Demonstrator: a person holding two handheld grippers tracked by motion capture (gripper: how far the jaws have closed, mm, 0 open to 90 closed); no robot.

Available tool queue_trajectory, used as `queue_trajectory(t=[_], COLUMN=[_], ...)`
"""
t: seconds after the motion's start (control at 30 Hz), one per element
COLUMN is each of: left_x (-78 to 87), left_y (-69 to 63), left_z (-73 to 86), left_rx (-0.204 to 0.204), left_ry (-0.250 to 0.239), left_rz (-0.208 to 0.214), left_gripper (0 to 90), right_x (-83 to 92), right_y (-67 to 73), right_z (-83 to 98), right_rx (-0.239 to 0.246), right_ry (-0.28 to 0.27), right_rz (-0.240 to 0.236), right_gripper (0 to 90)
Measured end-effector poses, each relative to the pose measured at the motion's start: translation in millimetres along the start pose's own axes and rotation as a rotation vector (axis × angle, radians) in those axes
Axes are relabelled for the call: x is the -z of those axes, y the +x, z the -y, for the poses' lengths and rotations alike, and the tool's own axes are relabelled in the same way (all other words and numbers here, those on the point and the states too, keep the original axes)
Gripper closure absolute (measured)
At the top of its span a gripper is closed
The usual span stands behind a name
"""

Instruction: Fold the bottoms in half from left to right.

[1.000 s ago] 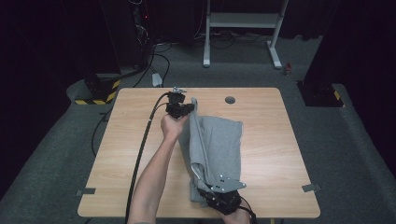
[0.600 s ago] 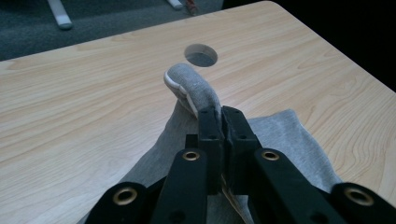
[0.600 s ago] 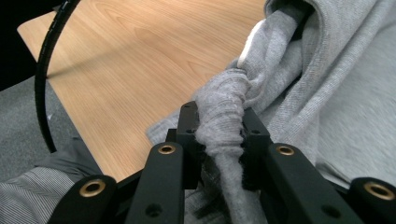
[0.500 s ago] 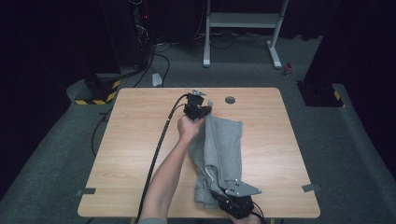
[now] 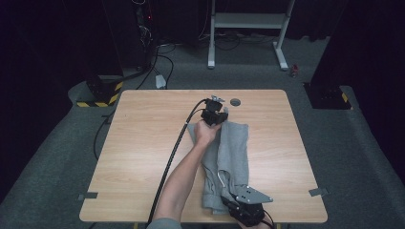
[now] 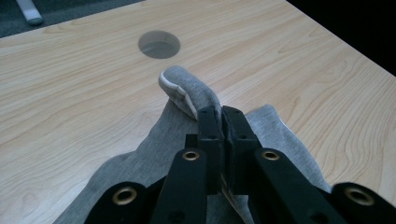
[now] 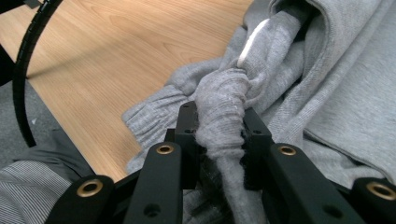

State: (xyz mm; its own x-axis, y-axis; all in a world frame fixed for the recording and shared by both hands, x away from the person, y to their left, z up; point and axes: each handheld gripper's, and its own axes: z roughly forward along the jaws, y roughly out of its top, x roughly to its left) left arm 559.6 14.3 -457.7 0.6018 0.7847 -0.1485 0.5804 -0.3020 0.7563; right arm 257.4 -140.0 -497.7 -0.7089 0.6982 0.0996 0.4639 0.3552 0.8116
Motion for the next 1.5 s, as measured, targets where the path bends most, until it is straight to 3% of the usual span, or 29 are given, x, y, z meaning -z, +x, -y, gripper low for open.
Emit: queue_trajectory(t=[0.6, 0.97, 1.5], left_x=[-28.5, -39.1, -53.5], left_y=[-13.5, -20.5, -27.9], left_z=[4.2, 4.8, 12.6], left_rx=[-0.003, -0.037, -0.036], left_ry=[0.040, 0.061, 0.075], left_rz=[0.017, 0.010, 0.008], left_gripper=[86.4, 86.3, 86.0], right_x=[4.7, 7.7, 13.7], right_y=[-6.0, -9.5, -11.6], right_z=[9.6, 13.6, 16.2], right_rx=[-0.011, -0.032, -0.036], right_ry=[0.018, -0.004, -0.009], right_rz=[0.031, 0.029, 0.054], right_gripper=[71.9, 69.8, 60.2])
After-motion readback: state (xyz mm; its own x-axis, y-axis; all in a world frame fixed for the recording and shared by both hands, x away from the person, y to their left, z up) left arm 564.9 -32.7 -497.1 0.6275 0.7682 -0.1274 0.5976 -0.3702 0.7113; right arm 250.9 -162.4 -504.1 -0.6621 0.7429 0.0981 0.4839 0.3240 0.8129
